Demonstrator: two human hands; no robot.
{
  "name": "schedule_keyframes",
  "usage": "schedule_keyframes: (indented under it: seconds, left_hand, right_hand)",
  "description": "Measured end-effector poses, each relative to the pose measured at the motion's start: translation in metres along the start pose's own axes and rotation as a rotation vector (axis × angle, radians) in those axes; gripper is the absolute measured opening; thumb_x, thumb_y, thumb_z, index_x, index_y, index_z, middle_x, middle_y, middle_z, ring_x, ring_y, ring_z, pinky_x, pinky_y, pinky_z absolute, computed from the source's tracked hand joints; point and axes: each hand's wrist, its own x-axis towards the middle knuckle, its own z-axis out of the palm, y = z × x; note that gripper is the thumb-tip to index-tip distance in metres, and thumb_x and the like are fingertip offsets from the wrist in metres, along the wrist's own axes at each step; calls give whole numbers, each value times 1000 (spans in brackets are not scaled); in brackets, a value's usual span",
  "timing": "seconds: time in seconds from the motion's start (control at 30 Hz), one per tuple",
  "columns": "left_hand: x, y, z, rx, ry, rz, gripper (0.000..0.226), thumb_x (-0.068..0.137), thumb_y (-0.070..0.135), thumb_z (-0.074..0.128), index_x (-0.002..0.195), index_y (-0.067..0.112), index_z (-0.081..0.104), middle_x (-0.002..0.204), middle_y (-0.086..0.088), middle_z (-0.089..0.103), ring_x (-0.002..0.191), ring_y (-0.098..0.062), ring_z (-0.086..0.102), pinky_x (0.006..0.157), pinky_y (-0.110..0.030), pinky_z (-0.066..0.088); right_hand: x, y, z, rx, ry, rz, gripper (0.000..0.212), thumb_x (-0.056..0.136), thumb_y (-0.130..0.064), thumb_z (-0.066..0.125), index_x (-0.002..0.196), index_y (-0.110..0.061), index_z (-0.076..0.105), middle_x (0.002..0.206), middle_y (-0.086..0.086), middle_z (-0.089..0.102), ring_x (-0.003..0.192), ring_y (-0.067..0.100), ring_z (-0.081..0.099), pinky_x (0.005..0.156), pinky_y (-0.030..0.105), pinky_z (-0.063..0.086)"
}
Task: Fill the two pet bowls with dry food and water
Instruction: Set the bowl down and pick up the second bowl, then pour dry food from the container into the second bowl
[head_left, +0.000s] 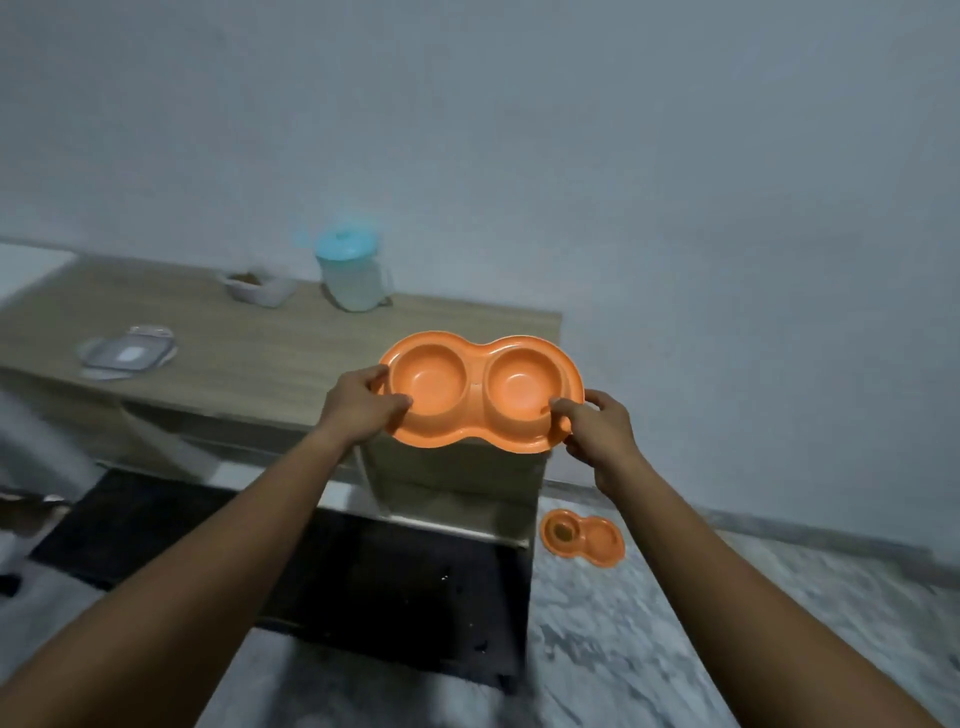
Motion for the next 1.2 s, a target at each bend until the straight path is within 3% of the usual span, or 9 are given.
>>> schedule_keyframes:
  seconds: [0.13, 0.3, 0.4, 0.6, 0.83, 1.0, 1.2]
  left_hand:
    - [22, -54, -102, 41, 23, -12, 76, 75, 24, 82, 143, 12, 49, 139, -10, 56, 124, -27, 53, 105, -39, 44]
    - [65, -112, -205, 113, 68, -45, 76, 78, 26, 79, 145, 14, 46, 141, -11, 54, 127, -30, 52, 106, -42, 43]
    - [88, -131, -235, 122, 38, -49, 80, 78, 26, 78, 148, 15, 42, 144, -11, 51, 127, -30, 52, 105, -42, 43]
    - [147, -154, -264, 130, -41, -26, 80, 79, 25, 78, 149, 15, 40, 144, -10, 50, 127, -30, 50, 105, -41, 43]
    - [200, -175, -269, 139, -44, -49, 85, 70, 33, 83, 145, 18, 45, 132, -7, 60, 117, -27, 57, 100, -42, 46]
    - [245, -186, -276, 191, -131, -3, 92, 48, 45, 79, 133, 17, 55, 114, -3, 61, 100, -20, 56, 82, -31, 42]
    - [299, -211, -287, 309, -222, 81, 87, 52, 40, 88, 130, 16, 57, 117, -9, 65, 106, -29, 60, 86, -36, 47]
  right_hand:
    - [-16, -9, 113, -25, -75, -25, 56, 86, -32, 76, 137, -20, 57, 122, 12, 67, 93, 29, 70, 57, 32, 52]
    - [-32, -10, 251, -23, -71, -13, 60, 83, -36, 77, 138, -22, 57, 124, 13, 68, 106, 36, 69, 80, 43, 58]
    - [-37, -13, 296, -22, -44, -2, 62, 84, -36, 75, 141, -18, 55, 124, 11, 67, 107, 34, 68, 91, 49, 59]
    - [-9, -27, 354, -86, 30, 6, 78, 72, -47, 75, 143, -21, 56, 130, 9, 67, 110, 33, 67, 97, 56, 56]
    - [46, -31, 412, -187, 52, 37, 69, 82, -42, 77, 144, -25, 53, 137, 11, 62, 115, 34, 64, 98, 55, 55]
    - [69, -38, 440, -243, 47, 94, 67, 85, -38, 74, 145, -19, 52, 137, 13, 64, 121, 35, 62, 103, 51, 51]
    - [88, -39, 469, -357, 50, 147, 68, 85, -45, 73, 143, -14, 55, 133, 15, 67, 117, 36, 65, 100, 52, 54]
